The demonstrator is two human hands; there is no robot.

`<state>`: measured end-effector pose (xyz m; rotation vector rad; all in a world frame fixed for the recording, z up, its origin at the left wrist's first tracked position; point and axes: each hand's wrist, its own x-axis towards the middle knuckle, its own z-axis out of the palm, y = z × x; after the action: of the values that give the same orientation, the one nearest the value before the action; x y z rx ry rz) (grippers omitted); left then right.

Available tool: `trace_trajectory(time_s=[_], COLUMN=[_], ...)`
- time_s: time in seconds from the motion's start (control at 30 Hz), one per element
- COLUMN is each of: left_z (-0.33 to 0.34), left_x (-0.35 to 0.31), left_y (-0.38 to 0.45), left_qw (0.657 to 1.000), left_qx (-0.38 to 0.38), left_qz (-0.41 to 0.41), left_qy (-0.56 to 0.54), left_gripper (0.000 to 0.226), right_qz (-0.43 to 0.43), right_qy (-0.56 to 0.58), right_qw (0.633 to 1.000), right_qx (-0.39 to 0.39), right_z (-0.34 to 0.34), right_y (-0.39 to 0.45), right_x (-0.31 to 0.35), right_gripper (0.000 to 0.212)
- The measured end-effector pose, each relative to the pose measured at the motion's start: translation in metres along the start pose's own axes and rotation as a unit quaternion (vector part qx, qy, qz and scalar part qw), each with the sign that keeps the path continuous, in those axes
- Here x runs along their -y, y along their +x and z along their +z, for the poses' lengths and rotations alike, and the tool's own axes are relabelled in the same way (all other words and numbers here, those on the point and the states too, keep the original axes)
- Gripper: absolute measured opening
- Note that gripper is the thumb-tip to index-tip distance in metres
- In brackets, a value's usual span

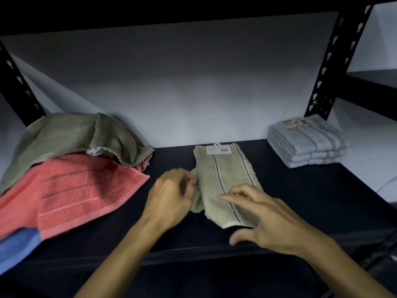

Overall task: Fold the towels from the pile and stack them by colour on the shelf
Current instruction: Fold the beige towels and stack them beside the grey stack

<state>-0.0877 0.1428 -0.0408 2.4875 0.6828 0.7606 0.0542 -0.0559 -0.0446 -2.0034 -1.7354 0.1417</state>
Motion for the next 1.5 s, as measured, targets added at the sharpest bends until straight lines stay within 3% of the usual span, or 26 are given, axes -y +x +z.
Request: trace_trajectory(time_s=[0.07,0.13,0.2,0.33,0.43,0.53,0.63,0.77,0.87,0.97,1.03,1.1,1.2,1.3,1.4,1.5], left_z=[0.008,0.015,0.019,0.021,0.017,0.013,0.014,0.011,0.007,-0.001,-0.008,-0.014,-0.020,-0.010,0.019,0.045], left_x=[0.008,0.015,0.020,0.028,0.031,0.036,0.038,0.035,0.028,0.006,-0.016,-0.041,-0.075,-0.093,-0.091,-0.075], left_y=[-0.011,-0.017,-0.021,-0.026,-0.028,-0.031,-0.032,-0.026,-0.018,0.001,0.020,0.041,0.064,0.065,0.043,0.013], left_qw=[0.997,0.991,0.988,0.986,0.983,0.967,0.962,0.959,0.953,0.956,0.955,0.946,0.943,0.953,0.941,0.925], left_qx=[0.050,0.082,0.092,0.068,0.054,0.035,0.011,0.012,0.014,0.026,0.019,-0.010,-0.067,-0.116,-0.055,0.046], left_qz=[0.026,0.044,0.045,0.061,0.079,0.105,0.120,0.110,0.109,0.106,0.114,0.142,0.171,0.200,0.293,0.332], left_qy=[0.061,0.094,0.115,0.141,0.160,0.231,0.245,0.262,0.281,0.273,0.275,0.291,0.279,0.194,0.162,0.178], left_gripper=[0.024,0.035,0.041,0.033,0.043,0.052,0.032,0.031,0.027,0.016,0.024,0.031,0.024,0.011,0.005,0.021], right_qz=[-0.013,0.007,0.061,0.183,0.242,0.293,0.321,0.287,0.243,0.234,0.253,0.278,0.322,0.360,0.382,0.237], right_qy=[0.040,0.124,0.195,0.339,0.268,0.171,0.076,-0.008,-0.095,-0.166,-0.141,-0.063,0.069,0.055,-0.151,-0.167], right_qw=[0.997,0.978,0.942,0.844,0.837,0.857,0.886,0.916,0.946,0.952,0.952,0.947,0.915,0.907,0.910,0.956], right_qx=[-0.059,-0.166,-0.266,-0.374,-0.410,-0.389,-0.326,-0.281,-0.192,-0.110,-0.098,-0.147,-0.234,-0.211,-0.049,-0.035], right_z=[0.008,0.008,-0.003,-0.031,-0.037,-0.030,-0.009,0.003,-0.002,-0.005,-0.007,-0.009,-0.016,-0.022,-0.032,-0.034], right_y=[0.005,0.012,0.020,0.034,0.032,0.017,0.001,-0.005,-0.001,0.011,0.019,0.025,0.027,0.020,0.008,-0.005], right_x=[-0.004,-0.006,-0.004,-0.009,-0.026,-0.042,-0.061,-0.065,-0.055,-0.056,-0.060,-0.062,-0.059,-0.059,-0.052,-0.043], right_gripper=[0.048,0.029,0.024,0.013,0.014,0.017,0.021,0.039,0.063,0.052,0.033,0.020,0.019,0.029,0.053,0.077])
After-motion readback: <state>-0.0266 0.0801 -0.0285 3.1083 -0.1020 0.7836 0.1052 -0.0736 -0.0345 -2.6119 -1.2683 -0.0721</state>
